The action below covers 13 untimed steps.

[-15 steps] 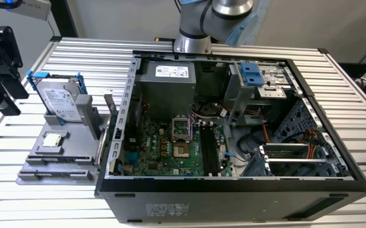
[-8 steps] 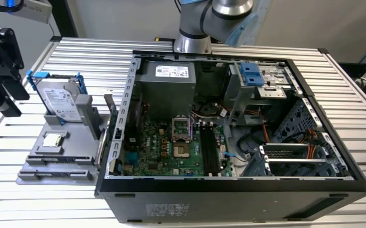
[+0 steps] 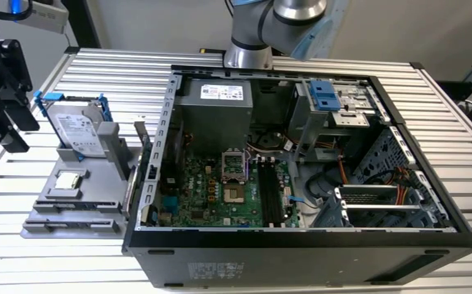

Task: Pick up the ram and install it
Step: 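Pick up the ram and move it above insertion slot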

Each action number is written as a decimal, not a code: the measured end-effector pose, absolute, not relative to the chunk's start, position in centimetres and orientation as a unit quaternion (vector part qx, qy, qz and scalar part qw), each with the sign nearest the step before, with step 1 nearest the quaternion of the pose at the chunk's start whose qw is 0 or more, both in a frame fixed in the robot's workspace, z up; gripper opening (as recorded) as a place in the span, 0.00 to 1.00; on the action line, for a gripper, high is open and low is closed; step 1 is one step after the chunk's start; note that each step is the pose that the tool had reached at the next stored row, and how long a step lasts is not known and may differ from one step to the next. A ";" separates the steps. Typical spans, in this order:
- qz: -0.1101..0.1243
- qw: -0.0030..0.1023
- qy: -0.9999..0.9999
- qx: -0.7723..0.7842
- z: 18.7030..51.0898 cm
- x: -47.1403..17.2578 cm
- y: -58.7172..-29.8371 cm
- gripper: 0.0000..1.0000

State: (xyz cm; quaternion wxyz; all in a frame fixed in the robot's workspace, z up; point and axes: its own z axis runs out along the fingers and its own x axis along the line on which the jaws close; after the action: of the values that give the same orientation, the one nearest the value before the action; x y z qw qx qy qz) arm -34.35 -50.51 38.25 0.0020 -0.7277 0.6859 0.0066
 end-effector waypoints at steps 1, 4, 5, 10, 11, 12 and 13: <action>0.007 0.002 0.686 -0.728 38.2 -34.4 -50.5 1.00; 0.007 0.002 0.686 -0.728 38.2 -34.4 -50.5 1.00; 0.007 0.002 0.686 -0.728 38.1 -34.4 -50.5 1.00; 0.007 0.002 0.686 -0.728 37.3 -34.4 -50.5 1.00; 0.007 0.002 0.686 -0.728 36.7 -34.4 -50.5 1.00; 0.007 0.002 0.686 -0.728 36.6 -34.4 -50.5 1.00; 0.007 0.002 0.686 -0.728 36.4 -34.4 -50.5 1.00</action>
State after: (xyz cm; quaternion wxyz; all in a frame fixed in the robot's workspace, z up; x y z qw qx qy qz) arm -34.35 -50.51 36.37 0.0020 -0.7277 0.6859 0.0066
